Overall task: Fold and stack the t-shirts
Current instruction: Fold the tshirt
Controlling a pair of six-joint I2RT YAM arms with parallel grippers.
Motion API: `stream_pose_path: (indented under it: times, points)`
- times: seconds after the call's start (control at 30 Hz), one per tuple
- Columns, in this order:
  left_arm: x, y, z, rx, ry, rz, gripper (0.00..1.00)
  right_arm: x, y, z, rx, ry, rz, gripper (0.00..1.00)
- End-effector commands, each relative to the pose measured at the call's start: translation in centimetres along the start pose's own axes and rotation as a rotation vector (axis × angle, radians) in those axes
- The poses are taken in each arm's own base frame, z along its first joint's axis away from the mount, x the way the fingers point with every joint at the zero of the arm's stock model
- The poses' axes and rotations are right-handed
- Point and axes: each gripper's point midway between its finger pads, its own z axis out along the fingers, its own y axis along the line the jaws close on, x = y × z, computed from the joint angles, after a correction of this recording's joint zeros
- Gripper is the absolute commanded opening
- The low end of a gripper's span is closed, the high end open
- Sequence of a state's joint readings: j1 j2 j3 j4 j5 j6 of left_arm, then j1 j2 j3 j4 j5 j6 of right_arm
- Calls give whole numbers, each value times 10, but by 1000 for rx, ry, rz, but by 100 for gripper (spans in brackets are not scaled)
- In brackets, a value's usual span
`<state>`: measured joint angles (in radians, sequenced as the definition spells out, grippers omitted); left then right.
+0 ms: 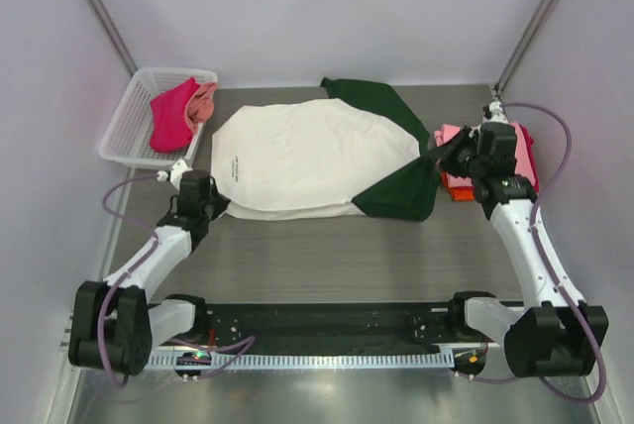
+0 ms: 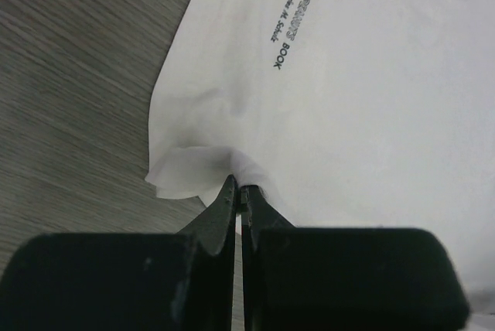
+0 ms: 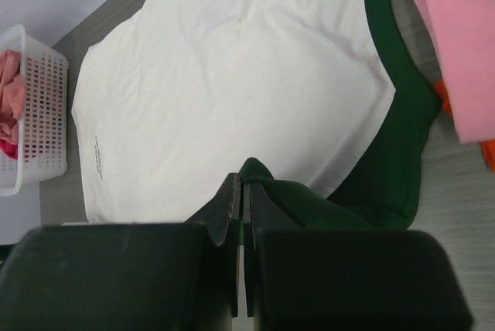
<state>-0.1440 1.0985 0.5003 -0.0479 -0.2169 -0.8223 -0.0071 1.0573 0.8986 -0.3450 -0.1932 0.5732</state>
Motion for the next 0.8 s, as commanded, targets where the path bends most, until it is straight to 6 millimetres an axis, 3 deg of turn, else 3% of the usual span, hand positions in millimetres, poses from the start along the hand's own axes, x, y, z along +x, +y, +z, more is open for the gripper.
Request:
stream_pose_path:
  times: [0.0,0.03,0.1,0.17,0.23,0.27,0.3,0.43,0.77]
  points:
    - [-3,-10,5,-11,45,42,0,-57,24,2,-11,-140,-85,1]
    - [2,-7,11,-30,70,53,0,-50,28,15,-10,-99,-99,1]
    - [2,-8,16,-44,80,59,0,-60,37,22,-19,-97,-128,1]
    - [1,-9,22,-57,85,67,0,-57,37,39,-8,-61,-134,1]
    - [-1,-9,25,-67,82,73,0,-63,47,46,-26,-56,-156,1]
    - [-2,-10,27,-72,79,75,0,-58,44,58,-14,-22,-158,1]
    - [-5,-8,29,-86,68,76,0,-62,53,60,-28,-24,-167,1]
    - [-15,-9,31,-107,31,74,0,-55,57,81,-24,19,-196,1]
    - [-23,-14,44,-139,25,69,0,-51,48,123,14,71,-211,1]
